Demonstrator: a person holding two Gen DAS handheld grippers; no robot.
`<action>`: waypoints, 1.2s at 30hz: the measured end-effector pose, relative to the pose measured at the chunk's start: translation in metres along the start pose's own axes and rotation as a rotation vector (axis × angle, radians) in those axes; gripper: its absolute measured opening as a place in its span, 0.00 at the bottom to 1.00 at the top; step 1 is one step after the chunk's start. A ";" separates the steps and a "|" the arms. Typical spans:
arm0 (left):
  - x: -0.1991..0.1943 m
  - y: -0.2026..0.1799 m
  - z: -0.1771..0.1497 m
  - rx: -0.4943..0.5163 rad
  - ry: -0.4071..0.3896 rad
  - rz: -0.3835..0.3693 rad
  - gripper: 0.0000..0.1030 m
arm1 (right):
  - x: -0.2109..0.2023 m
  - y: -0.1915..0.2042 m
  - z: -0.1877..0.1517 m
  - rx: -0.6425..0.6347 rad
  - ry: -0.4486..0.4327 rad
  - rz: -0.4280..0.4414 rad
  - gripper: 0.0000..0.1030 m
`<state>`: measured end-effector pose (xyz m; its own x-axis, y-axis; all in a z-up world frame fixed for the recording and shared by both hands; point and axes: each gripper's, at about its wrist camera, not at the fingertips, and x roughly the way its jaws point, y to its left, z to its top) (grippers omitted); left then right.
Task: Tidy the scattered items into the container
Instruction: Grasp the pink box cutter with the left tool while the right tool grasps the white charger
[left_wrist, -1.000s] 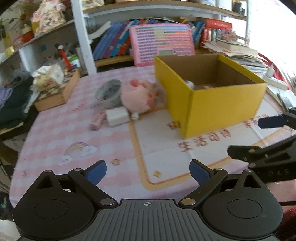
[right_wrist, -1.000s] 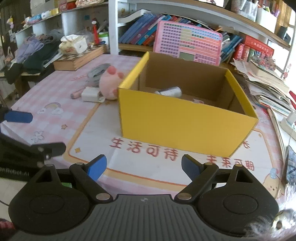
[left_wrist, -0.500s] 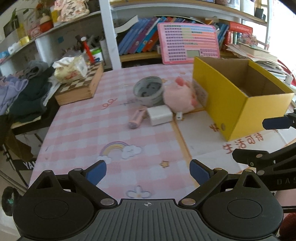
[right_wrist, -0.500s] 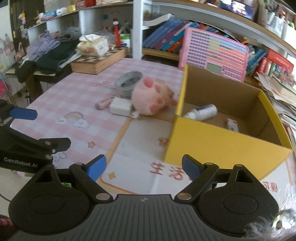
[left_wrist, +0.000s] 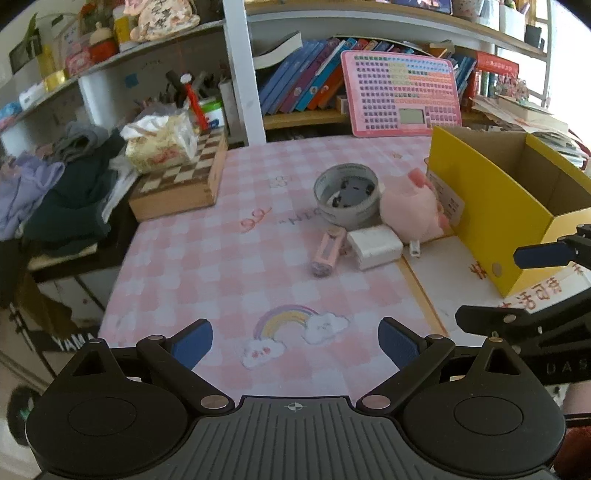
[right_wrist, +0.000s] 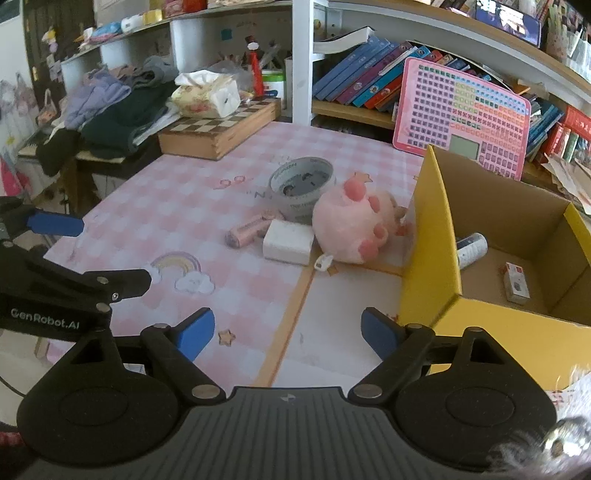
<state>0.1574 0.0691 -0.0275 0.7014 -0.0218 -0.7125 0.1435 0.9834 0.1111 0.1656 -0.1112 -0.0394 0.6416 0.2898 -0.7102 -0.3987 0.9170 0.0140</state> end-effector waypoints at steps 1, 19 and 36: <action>0.002 0.002 0.002 0.015 -0.007 0.000 0.95 | 0.003 0.001 0.002 0.011 -0.001 -0.005 0.83; 0.063 0.039 0.036 0.122 -0.013 -0.013 0.95 | 0.065 0.015 0.032 0.084 0.010 -0.066 0.82; 0.078 0.052 0.037 0.120 0.013 -0.026 0.95 | 0.135 0.003 0.055 0.235 0.056 -0.091 0.72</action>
<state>0.2455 0.1121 -0.0522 0.6871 -0.0440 -0.7252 0.2445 0.9539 0.1738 0.2868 -0.0547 -0.0962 0.6279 0.1937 -0.7538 -0.1736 0.9790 0.1069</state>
